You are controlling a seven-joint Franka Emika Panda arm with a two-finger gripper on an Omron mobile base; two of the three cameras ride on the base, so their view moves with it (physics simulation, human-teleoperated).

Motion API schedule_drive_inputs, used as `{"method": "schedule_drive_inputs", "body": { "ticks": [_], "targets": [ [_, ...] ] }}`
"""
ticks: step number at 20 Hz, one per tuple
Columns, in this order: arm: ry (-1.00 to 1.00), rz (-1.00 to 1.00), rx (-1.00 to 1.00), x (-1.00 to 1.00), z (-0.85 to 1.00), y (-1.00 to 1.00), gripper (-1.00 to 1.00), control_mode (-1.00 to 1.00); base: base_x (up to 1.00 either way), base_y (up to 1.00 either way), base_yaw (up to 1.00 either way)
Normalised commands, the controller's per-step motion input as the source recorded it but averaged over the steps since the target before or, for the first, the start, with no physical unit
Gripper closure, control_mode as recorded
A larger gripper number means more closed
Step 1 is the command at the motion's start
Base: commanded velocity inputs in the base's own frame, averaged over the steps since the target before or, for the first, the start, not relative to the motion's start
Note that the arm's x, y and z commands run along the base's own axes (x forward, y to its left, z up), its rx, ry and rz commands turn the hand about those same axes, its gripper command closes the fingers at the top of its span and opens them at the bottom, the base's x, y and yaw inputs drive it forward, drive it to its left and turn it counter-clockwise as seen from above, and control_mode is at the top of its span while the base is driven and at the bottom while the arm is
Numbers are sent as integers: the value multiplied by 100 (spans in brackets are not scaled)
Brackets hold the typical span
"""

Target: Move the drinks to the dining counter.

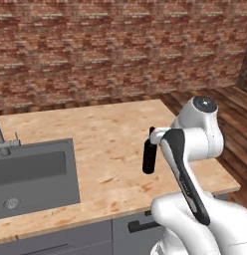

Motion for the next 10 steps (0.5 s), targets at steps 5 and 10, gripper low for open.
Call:
{"method": "schedule_drive_inputs", "body": {
  "ticks": [5,10],
  "targets": [
    [-3,18,0,-58,43,-1,-100,-100,0,0,0],
    [-6,6,3,-51,27,0,-100,-100,0,0,0]
  ]
}}
